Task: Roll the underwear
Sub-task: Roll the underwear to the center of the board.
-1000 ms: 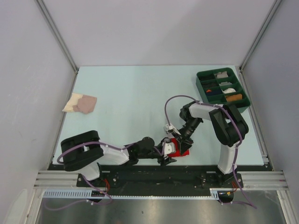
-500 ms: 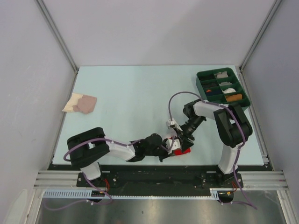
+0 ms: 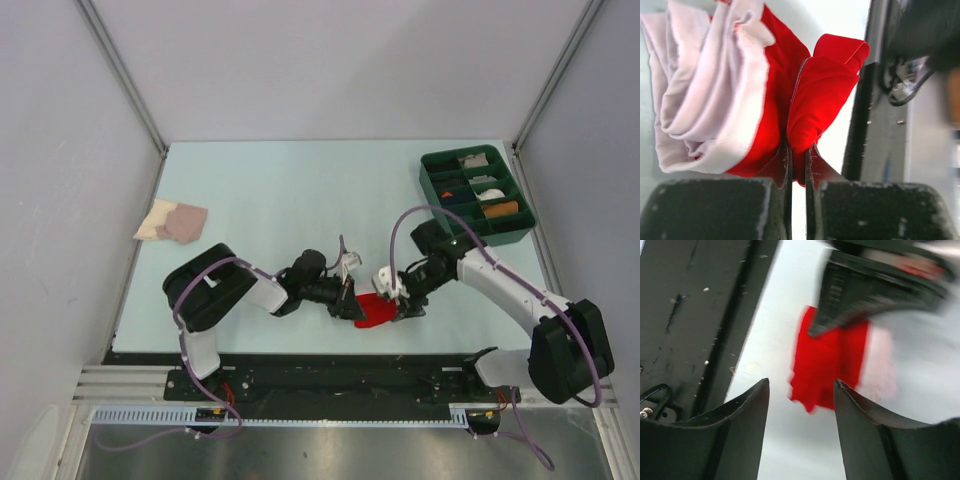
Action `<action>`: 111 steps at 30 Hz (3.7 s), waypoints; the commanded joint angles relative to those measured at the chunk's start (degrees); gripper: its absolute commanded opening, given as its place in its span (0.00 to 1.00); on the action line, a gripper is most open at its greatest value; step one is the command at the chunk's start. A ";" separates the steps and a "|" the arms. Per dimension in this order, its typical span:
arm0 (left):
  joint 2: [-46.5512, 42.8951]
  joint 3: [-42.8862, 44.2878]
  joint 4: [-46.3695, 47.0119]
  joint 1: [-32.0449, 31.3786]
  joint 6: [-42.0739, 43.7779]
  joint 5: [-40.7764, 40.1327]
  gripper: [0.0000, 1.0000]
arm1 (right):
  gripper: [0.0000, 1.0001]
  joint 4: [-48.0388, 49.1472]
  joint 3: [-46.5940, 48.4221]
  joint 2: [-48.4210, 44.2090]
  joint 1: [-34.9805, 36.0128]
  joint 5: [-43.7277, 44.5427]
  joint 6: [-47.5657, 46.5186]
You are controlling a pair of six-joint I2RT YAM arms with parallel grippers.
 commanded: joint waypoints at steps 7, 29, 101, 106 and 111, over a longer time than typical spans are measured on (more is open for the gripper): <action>9.16 4.44 -13.29 2.96 -6.56 0.88 0.00 | 0.63 23.23 -12.80 -4.67 14.17 15.76 4.05; -24.31 -12.95 0.67 3.41 5.99 -18.10 0.56 | 0.34 21.06 -9.92 9.83 11.28 17.19 8.70; 8.11 7.25 -17.16 -3.19 12.43 -12.30 0.00 | 1.00 1.08 9.88 31.98 -10.78 -2.44 25.92; 8.11 6.90 -16.28 -2.92 11.81 -11.95 0.00 | 1.00 6.00 8.12 32.34 -9.64 1.43 30.32; 7.93 6.90 -15.66 -2.83 11.46 -11.95 0.00 | 1.00 10.83 6.01 31.73 -8.32 5.48 34.10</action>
